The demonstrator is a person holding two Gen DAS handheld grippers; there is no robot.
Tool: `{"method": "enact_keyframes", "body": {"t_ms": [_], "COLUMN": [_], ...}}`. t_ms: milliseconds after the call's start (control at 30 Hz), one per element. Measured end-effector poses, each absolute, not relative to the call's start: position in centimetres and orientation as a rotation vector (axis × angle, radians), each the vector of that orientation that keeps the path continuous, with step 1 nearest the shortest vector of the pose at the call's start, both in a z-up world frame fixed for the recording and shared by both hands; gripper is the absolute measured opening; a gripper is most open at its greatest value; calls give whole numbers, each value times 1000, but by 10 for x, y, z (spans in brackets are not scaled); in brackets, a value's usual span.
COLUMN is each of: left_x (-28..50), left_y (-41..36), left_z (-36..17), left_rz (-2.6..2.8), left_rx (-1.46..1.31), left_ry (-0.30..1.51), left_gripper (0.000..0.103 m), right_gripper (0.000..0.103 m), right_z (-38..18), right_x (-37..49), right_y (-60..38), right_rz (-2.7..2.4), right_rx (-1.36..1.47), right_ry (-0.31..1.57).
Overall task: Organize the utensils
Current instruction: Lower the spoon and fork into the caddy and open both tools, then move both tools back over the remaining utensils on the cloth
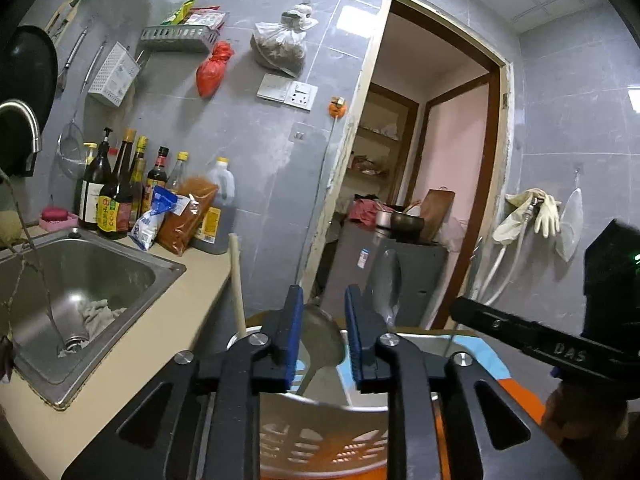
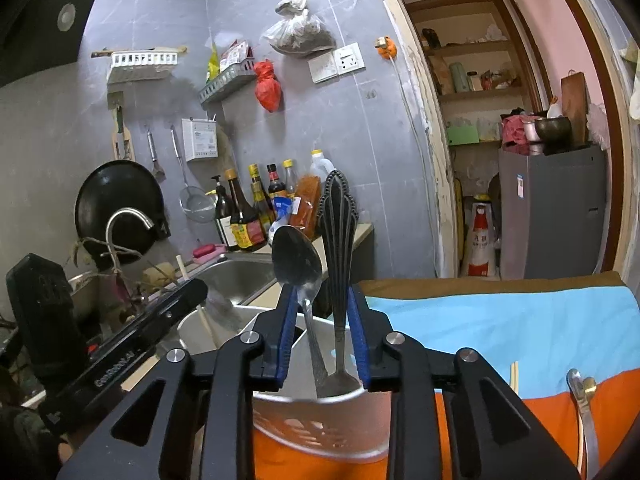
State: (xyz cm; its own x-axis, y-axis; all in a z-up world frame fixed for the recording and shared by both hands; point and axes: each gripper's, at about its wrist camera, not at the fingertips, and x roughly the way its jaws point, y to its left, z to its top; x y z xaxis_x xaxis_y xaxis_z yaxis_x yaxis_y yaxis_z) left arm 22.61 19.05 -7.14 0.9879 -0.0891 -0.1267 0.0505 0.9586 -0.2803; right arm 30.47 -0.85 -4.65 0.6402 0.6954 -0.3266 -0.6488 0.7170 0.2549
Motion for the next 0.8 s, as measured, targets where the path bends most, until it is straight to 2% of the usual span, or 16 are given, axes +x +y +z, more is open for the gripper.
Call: {"method": "enact_keyframes", "body": {"t_ms": [100, 133, 233, 300, 333, 367, 400, 467, 533, 567, 600, 800], "left_x": [220, 221, 221, 219, 220, 219, 220, 219, 221, 220, 221, 222], "left_y": [189, 188, 185, 180, 178, 174, 171, 161, 150, 142, 135, 82], "left_z": [-60, -56, -47, -38, -34, -29, -27, -19, -13, -10, -8, -10], "left_rz": [-77, -77, -73, -67, -65, -62, -59, -35, -17, -7, -2, -41], "left_rx": [-315, -323, -330, -334, -338, -336, -333, -318, -298, -282, -269, -177], "left_ry": [137, 138, 146, 147, 148, 147, 148, 149, 152, 151, 152, 169], "left_gripper": [38, 39, 52, 67, 70, 78, 86, 96, 99, 99, 100, 100], "right_gripper": [29, 31, 41, 53, 55, 62, 74, 84, 90, 99, 103, 103], "right_z": [-40, -37, -25, -18, -14, -9, -5, 1, 7, 9, 11, 16], "right_x": [303, 303, 301, 298, 296, 295, 294, 292, 291, 290, 289, 288], "right_y": [-14, -16, -27, -35, -40, -47, -53, -66, -81, -89, -97, -149], "right_rz": [774, 775, 767, 753, 740, 722, 709, 675, 638, 612, 592, 501], "right_rx": [135, 140, 162, 174, 178, 177, 177, 175, 163, 154, 151, 118], "right_ry": [420, 418, 401, 383, 372, 359, 349, 324, 308, 301, 288, 273]}}
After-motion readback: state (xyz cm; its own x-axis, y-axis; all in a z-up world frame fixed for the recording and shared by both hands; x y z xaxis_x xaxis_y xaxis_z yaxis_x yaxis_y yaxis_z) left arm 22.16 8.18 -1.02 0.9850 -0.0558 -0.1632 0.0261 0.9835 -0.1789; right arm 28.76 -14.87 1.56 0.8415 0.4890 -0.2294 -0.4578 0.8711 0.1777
